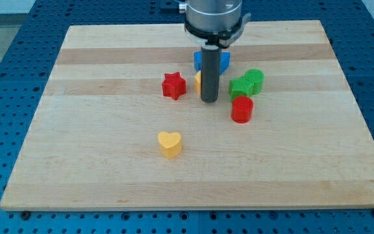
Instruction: Slide the heart into the hexagon
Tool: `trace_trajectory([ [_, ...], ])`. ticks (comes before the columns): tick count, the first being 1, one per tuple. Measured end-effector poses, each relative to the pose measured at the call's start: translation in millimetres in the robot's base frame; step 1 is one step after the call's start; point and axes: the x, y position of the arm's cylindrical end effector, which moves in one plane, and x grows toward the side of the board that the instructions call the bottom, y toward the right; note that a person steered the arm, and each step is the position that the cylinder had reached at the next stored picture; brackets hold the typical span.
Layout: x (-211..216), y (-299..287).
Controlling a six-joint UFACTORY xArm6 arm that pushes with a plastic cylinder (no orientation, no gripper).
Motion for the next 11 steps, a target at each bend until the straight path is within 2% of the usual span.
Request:
trace_trajectory([
  [1,-24,0],
  [2,-29,-1],
  [4,18,-28],
  [7,127,-35],
  [8,148,-59],
  [9,147,-89],
  [11,106,-95],
])
